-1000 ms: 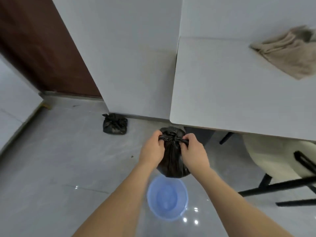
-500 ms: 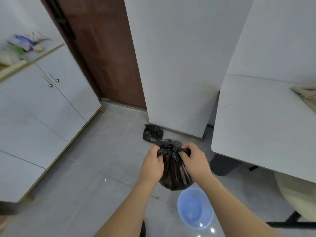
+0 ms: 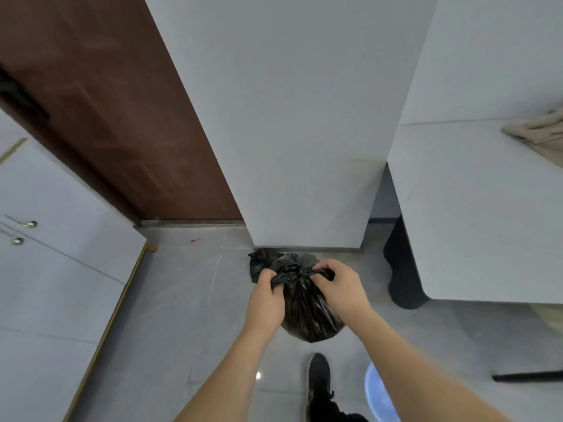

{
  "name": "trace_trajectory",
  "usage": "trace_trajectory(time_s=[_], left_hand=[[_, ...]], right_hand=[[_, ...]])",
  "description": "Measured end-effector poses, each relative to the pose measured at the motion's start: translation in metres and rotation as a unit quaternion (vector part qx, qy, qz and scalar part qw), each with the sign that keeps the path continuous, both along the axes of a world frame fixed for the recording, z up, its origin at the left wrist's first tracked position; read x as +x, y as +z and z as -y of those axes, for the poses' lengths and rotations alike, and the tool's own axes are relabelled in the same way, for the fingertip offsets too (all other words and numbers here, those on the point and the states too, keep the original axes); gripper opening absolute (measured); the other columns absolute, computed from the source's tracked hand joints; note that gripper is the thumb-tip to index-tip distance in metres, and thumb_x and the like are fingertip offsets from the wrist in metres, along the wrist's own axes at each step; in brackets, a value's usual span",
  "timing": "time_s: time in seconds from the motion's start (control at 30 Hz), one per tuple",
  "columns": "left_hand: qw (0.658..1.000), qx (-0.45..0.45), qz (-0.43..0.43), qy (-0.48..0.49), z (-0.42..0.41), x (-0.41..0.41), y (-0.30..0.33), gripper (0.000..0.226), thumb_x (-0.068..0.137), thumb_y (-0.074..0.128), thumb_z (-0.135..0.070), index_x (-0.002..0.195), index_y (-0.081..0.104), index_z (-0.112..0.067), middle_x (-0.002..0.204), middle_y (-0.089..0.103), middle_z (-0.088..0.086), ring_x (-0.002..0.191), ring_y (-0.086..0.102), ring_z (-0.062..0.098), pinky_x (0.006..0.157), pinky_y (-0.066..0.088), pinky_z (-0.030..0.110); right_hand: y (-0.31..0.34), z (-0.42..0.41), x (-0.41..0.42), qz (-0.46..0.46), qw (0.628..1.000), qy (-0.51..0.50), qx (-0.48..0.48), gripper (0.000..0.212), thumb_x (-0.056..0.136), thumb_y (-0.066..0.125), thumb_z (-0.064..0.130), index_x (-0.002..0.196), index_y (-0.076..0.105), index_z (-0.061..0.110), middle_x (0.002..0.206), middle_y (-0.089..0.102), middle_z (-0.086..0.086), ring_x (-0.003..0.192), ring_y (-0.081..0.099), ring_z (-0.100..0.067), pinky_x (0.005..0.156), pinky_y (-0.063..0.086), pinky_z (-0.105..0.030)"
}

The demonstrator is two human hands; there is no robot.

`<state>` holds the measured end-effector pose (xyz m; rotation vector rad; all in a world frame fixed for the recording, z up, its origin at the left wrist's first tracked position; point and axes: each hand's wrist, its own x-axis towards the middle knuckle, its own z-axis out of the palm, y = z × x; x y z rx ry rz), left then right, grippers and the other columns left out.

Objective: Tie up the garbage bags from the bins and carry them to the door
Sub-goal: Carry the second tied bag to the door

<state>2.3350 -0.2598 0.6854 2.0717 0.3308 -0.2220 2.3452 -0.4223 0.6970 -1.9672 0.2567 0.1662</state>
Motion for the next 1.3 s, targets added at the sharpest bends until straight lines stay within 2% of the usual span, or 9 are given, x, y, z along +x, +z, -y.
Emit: trace_trajectory(time_s=[0.3, 0.43, 0.53, 0.8, 0.93, 1.0, 1.13, 1.2, 1.3], left_hand=[[0.992, 0.061, -0.053, -0.099, -0.042, 0.175, -0.021, 0.012, 0.099, 0.043, -0.026, 0.096, 0.054, -0.03, 0.088, 0.064, -0.006, 0.079, 0.06, 0.01, 0.062, 0.044, 0.026], [0.986, 0.065, -0.072, -0.138, -0.05, 0.258, -0.079, 0.016, 0.097, 0.043, -0.022, 0.091, 0.053, -0.033, 0.085, 0.063, -0.004, 0.077, 0.06, 0.01, 0.063, 0.045, 0.025], [0.979, 0.057, -0.095, -0.174, -0.045, 0.315, -0.172, 0.019, 0.096, 0.044, -0.02, 0.087, 0.052, -0.035, 0.084, 0.063, -0.005, 0.075, 0.06, 0.008, 0.063, 0.046, 0.023], [0.958, 0.013, -0.13, -0.256, -0.033, 0.414, -0.517, 0.02, 0.096, 0.049, -0.017, 0.081, 0.05, -0.03, 0.086, 0.061, 0.002, 0.079, 0.058, 0.011, 0.072, 0.046, 0.023], [0.955, 0.012, -0.122, -0.27, -0.034, 0.432, -0.646, 0.013, 0.096, 0.049, -0.017, 0.092, 0.053, -0.028, 0.094, 0.064, 0.0, 0.086, 0.06, 0.005, 0.074, 0.045, 0.014], [0.96, 0.03, -0.12, -0.251, -0.037, 0.44, -0.692, 0.011, 0.097, 0.047, -0.015, 0.098, 0.055, -0.022, 0.098, 0.064, 0.002, 0.09, 0.061, 0.011, 0.079, 0.046, 0.02], [0.967, 0.076, -0.111, -0.216, -0.044, 0.447, -0.729, 0.018, 0.096, 0.046, -0.012, 0.111, 0.056, -0.017, 0.114, 0.06, 0.007, 0.102, 0.057, 0.021, 0.09, 0.044, 0.029], [0.962, 0.117, -0.113, -0.218, -0.048, 0.445, -0.72, 0.029, 0.096, 0.047, -0.013, 0.125, 0.051, -0.017, 0.127, 0.053, 0.006, 0.111, 0.053, 0.022, 0.095, 0.041, 0.029], [0.956, 0.147, -0.093, -0.236, -0.054, 0.44, -0.672, 0.038, 0.097, 0.048, -0.019, 0.135, 0.045, -0.013, 0.135, 0.048, 0.008, 0.122, 0.048, 0.024, 0.105, 0.037, 0.033]], right_hand=[[-0.048, -0.027, 0.157, -0.047, 0.998, -0.032, 0.022, 0.004, 0.081, 0.069, 0.027, 0.084, 0.066, 0.029, 0.084, 0.067, 0.016, 0.079, 0.059, 0.003, 0.065, 0.04, -0.013], [-0.101, -0.039, 0.222, -0.065, 0.997, -0.037, -0.003, 0.01, 0.084, 0.064, 0.023, 0.079, 0.058, 0.028, 0.083, 0.06, 0.014, 0.077, 0.055, -0.001, 0.061, 0.036, -0.009], [-0.19, -0.036, 0.274, -0.103, 0.993, -0.055, -0.027, 0.013, 0.086, 0.061, 0.022, 0.078, 0.053, 0.028, 0.084, 0.057, 0.012, 0.075, 0.052, -0.001, 0.058, 0.034, -0.011], [-0.539, -0.019, 0.365, -0.164, 0.981, -0.095, -0.032, 0.023, 0.083, 0.067, 0.02, 0.071, 0.051, 0.032, 0.075, 0.059, 0.013, 0.073, 0.057, -0.008, 0.063, 0.041, -0.02], [-0.671, -0.022, 0.382, -0.158, 0.98, -0.11, -0.043, 0.024, 0.081, 0.069, 0.019, 0.071, 0.053, 0.033, 0.077, 0.06, 0.015, 0.074, 0.059, -0.008, 0.066, 0.043, -0.018], [-0.715, -0.029, 0.389, -0.155, 0.98, -0.117, -0.045, 0.023, 0.082, 0.069, 0.018, 0.073, 0.054, 0.033, 0.078, 0.06, 0.015, 0.074, 0.058, -0.008, 0.067, 0.043, -0.019], [-0.747, -0.044, 0.402, -0.162, 0.98, -0.108, -0.045, 0.018, 0.088, 0.064, 0.019, 0.105, 0.063, 0.023, 0.097, 0.062, 0.009, 0.091, 0.058, -0.011, 0.081, 0.04, -0.02], [-0.731, -0.047, 0.403, -0.176, 0.978, -0.099, -0.054, 0.036, 0.09, 0.06, 0.02, 0.125, 0.056, 0.018, 0.112, 0.062, 0.002, 0.104, 0.058, -0.016, 0.088, 0.043, -0.025], [-0.675, -0.049, 0.399, -0.174, 0.977, -0.054, -0.114, 0.035, 0.096, 0.049, 0.019, 0.129, 0.052, 0.01, 0.123, 0.06, -0.011, 0.114, 0.056, -0.028, 0.097, 0.044, -0.036]])
